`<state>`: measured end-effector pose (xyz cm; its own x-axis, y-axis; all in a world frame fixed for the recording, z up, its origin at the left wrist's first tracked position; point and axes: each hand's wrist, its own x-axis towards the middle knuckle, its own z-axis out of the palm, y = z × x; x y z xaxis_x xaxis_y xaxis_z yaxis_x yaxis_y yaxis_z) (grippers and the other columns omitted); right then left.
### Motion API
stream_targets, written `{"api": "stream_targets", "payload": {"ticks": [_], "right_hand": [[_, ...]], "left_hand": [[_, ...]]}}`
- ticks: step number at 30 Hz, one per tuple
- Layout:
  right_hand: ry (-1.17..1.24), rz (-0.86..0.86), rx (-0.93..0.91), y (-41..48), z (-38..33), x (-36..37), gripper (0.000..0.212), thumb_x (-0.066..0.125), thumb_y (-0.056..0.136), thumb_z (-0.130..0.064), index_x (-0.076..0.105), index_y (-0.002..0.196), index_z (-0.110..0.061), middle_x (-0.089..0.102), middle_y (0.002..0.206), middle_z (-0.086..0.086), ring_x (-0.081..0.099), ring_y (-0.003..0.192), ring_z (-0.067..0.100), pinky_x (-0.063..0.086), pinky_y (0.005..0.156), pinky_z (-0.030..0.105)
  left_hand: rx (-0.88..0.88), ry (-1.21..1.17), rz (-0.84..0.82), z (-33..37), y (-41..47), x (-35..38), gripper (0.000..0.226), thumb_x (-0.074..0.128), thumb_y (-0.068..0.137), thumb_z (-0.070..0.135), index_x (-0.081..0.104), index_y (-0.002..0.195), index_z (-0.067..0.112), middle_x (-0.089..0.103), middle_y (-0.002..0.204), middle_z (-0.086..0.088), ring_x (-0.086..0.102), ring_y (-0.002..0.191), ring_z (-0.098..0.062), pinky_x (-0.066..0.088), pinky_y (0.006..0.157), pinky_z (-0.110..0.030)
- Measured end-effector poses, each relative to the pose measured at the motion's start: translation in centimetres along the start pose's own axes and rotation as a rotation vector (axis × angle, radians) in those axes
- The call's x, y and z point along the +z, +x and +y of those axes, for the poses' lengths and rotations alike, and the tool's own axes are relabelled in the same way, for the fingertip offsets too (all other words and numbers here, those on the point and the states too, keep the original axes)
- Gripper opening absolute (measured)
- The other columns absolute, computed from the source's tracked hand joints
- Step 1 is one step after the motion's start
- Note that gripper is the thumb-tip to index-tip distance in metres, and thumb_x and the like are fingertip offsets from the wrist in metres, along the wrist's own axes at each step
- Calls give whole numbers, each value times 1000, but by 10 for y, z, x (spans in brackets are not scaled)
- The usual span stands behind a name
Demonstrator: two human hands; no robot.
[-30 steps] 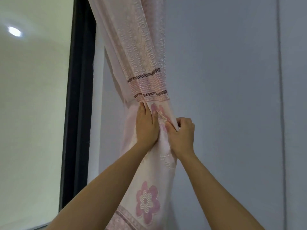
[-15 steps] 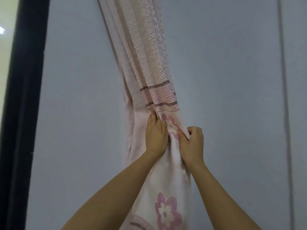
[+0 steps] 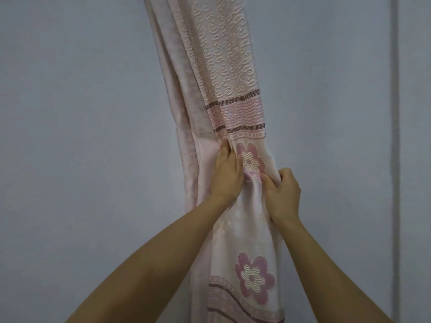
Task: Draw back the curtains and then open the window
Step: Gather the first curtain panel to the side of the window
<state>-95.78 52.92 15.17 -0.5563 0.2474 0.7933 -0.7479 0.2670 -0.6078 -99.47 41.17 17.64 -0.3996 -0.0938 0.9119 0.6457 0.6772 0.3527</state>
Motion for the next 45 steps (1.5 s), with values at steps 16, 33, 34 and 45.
{"api": "stream_targets", "payload": {"ticks": [16, 33, 34, 45], "right_hand": [[175, -96, -55, 118, 96, -40, 35, 56, 86, -17, 34, 61, -27, 45, 64, -11, 42, 55, 2, 37, 48, 8], [73, -310, -17, 41, 73, 10, 18, 47, 87, -37, 38, 78, -23, 46, 68, -12, 52, 66, 20, 51, 65, 47], [68, -317, -26, 36, 69, 11, 18, 47, 87, -35, 38, 79, -22, 49, 71, -8, 52, 68, 22, 50, 66, 47], [288, -530, -96, -29, 31, 11, 16, 49, 89, -21, 48, 99, -8, 60, 104, 12, 58, 87, 31, 45, 72, 40]], "left_hand": [[-35, 2, 131, 1, 76, 144, 74, 15, 84, 52, 25, 140, 6, 34, 148, -13, 34, 136, -23, 32, 111, -43], [-134, 224, 132, -22, 6, 37, 56, 24, 89, 31, 33, 136, 2, 39, 143, -20, 40, 131, -32, 36, 107, -49], [-136, 234, 125, -20, 0, 31, 56, 23, 89, 31, 33, 136, 1, 39, 143, -21, 40, 131, -33, 35, 108, -49], [-402, 362, 266, 32, -72, -38, 37, 26, 98, 23, 47, 120, 1, 60, 113, -17, 57, 94, -24, 43, 88, -37]]}}
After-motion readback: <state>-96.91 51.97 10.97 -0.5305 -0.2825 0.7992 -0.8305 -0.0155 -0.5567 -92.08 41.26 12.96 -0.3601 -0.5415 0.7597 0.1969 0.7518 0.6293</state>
